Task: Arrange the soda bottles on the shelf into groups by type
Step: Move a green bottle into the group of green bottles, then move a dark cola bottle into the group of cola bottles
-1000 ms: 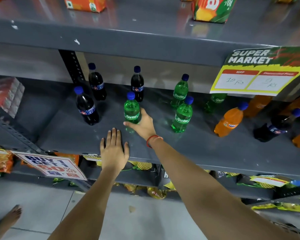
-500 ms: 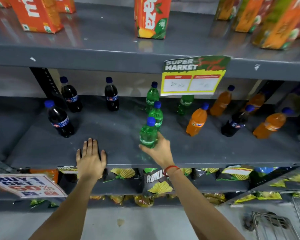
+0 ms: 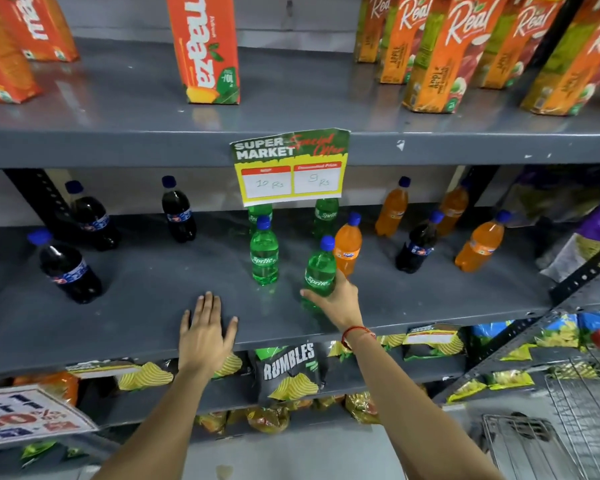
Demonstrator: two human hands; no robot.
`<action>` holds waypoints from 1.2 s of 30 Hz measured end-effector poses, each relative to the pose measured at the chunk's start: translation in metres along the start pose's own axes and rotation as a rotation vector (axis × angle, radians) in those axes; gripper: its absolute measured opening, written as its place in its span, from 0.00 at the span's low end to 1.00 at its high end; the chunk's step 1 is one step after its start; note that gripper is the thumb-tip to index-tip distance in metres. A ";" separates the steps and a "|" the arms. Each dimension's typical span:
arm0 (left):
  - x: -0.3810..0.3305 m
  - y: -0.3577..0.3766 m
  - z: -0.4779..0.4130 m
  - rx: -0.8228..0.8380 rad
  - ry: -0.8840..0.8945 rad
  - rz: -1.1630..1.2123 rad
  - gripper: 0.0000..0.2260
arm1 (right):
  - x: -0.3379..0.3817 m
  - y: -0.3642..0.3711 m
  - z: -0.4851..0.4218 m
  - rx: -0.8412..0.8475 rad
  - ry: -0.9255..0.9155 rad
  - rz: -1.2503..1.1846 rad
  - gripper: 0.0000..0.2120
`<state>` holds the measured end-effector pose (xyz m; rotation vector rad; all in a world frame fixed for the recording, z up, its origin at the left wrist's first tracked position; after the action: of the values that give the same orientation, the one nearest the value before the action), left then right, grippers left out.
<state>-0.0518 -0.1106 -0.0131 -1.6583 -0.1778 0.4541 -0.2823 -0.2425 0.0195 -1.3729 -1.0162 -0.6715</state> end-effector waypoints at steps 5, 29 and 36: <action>-0.001 -0.002 0.003 -0.034 0.006 -0.019 0.31 | -0.011 -0.016 -0.004 0.203 0.010 0.065 0.32; -0.006 -0.003 0.003 -0.036 0.004 -0.007 0.31 | -0.083 -0.153 -0.041 -0.570 0.280 0.013 0.21; -0.007 -0.004 0.004 -0.041 0.011 -0.004 0.31 | -0.056 -0.100 0.051 -0.449 0.069 -0.133 0.16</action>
<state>-0.0593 -0.1090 -0.0087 -1.6995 -0.1835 0.4408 -0.4041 -0.2146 0.0119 -1.6626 -0.9403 -1.0877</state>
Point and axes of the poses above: each hand's wrist, its own z-axis away from the middle knuckle, its own y-axis out of the palm, x = y × z, the point moved 6 cm from there along -z, towards the middle knuckle, and after that the axes turned 1 degree about -x, right-handed, at the moved point
